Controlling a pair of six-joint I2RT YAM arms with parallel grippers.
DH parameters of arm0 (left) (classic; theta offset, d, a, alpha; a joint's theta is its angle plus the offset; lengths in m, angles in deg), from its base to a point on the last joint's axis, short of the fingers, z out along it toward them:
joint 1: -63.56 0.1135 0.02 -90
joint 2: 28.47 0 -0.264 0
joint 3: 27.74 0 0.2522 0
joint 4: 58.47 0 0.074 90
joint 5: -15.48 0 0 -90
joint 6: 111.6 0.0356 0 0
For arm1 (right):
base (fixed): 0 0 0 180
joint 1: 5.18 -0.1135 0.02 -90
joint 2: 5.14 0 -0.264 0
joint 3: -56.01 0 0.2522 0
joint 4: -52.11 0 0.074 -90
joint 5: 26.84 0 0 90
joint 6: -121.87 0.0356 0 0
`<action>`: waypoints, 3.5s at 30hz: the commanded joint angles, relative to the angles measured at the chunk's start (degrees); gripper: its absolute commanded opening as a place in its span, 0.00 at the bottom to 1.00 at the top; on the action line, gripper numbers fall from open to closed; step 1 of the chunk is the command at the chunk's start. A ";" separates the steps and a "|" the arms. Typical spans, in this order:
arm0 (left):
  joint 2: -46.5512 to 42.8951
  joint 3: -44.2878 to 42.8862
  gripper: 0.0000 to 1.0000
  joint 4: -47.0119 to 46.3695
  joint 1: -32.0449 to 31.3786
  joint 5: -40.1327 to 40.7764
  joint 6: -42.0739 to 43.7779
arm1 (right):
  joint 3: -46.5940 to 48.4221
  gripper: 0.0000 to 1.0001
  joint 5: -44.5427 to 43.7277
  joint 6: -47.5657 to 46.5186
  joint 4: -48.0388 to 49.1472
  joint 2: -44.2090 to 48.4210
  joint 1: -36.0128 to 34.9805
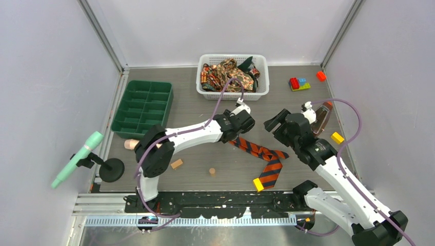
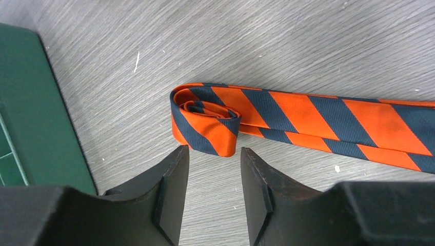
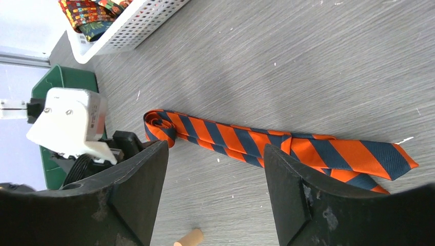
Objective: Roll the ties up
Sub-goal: Roll the tie at the center of the board.
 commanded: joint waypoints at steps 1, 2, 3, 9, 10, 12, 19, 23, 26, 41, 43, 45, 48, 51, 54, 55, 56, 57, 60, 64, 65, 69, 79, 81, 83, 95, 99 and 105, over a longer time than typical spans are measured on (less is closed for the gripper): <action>-5.66 0.59 0.43 0.39 0.41 -0.85 0.37 | 3.92 0.75 -2.62 -2.78 2.09 -1.01 0.11; -7.20 1.67 0.42 0.20 0.39 -0.74 0.19 | 4.41 0.75 -2.52 -3.73 2.40 -2.36 0.11; -9.20 3.45 0.41 -0.24 0.57 -0.81 0.07 | 4.61 0.76 -2.01 -4.41 3.43 -3.27 0.11; -24.23 14.91 0.38 -3.55 10.24 -10.16 -4.49 | 10.25 0.87 8.51 -13.10 10.42 -21.21 -0.58; -26.71 16.99 0.38 -4.07 13.18 -12.06 -5.44 | 11.66 0.88 9.10 -15.65 10.73 -23.69 -2.17; -31.00 20.75 0.40 -4.78 19.18 -14.79 -7.44 | 16.64 0.92 7.86 -20.52 11.27 -30.87 -6.20; -40.32 33.66 0.57 -7.45 39.29 -31.28 -14.86 | 35.10 0.98 10.86 -37.22 12.55 -52.54 -15.39; -41.87 36.23 0.58 -7.48 42.07 -33.20 -14.97 | 42.60 0.99 11.74 -46.14 10.81 -60.87 -18.39; -42.72 36.66 0.58 -7.51 42.29 -33.04 -15.01 | 46.02 0.99 9.87 -51.55 10.15 -65.02 -19.92; -42.98 37.29 0.61 -7.72 42.49 -34.12 -15.31 | 49.16 1.00 14.08 -63.92 6.87 -72.69 -20.55; -42.89 37.29 0.61 -7.77 42.51 -34.33 -15.31 | 49.05 1.00 13.79 -64.35 6.64 -73.09 -20.55; -42.84 37.38 0.61 -7.87 42.53 -34.58 -15.40 | 48.96 1.00 13.14 -65.17 6.31 -73.49 -20.55; -42.47 37.22 0.61 -8.01 42.53 -34.90 -15.53 | 48.91 0.99 12.93 -66.96 5.57 -74.31 -20.40; -42.15 37.05 0.61 -8.14 42.57 -35.25 -15.52 | 48.93 0.99 14.26 -67.69 4.39 -75.30 -19.95; -41.77 36.86 0.61 -8.19 42.57 -35.57 -15.57 | 48.63 0.99 15.33 -67.76 3.35 -75.39 -19.65; -41.72 36.85 0.61 -8.27 42.57 -35.69 -15.54 | 48.41 0.98 15.79 -67.72 3.24 -75.30 -19.44; -41.63 36.85 0.61 -8.31 42.57 -35.77 -15.57 | 48.28 0.98 15.86 -67.65 2.99 -75.16 -19.38; -41.64 36.78 0.61 -8.38 42.57 -35.84 -15.58 | 48.00 0.97 17.02 -67.54 2.89 -75.00 -19.16; -41.39 36.72 0.61 -8.47 42.57 -35.93 -15.63 | 47.49 0.94 18.77 -67.42 2.35 -74.73 -18.89; -41.21 36.59 0.61 -8.51 42.57 -36.06 -15.55 | 47.41 0.88 19.83 -67.34 1.75 -75.07 -18.07; -41.10 36.52 0.61 -8.50 42.57 -36.03 -15.53 | 47.43 0.86 20.16 -67.37 1.65 -75.22 -17.95; -41.00 36.55 0.61 -8.56 42.57 -36.02 -15.50 | 47.44 0.78 21.08 -67.41 1.62 -75.84 -17.22; -40.88 36.59 0.61 -8.58 42.57 -36.07 -15.49 | 46.39 0.66 22.58 -67.37 2.69 -76.09 -16.94; -41.08 36.63 0.60 -8.63 42.57 -36.09 -15.57 | 45.81 0.63 23.15 -67.33 3.26 -75.82 -16.94; -41.07 36.68 0.60 -8.59 42.57 -35.96 -15.52 | 45.27 0.61 23.76 -67.20 3.82 -75.55 -17.02; -41.96 37.10 0.49 -11.13 42.57 -39.96 -16.94 | 42.44 0.48 24.80 -67.41 6.51 -74.94 -19.40; -43.03 37.37 0.48 -11.74 42.57 -40.59 -17.06 | 41.38 0.47 25.68 -68.04 7.45 -74.66 -20.74; -44.89 37.51 0.47 -10.58 42.57 -38.93 -16.22 | 39.61 0.47 27.73 -69.21 8.93 -73.78 -23.55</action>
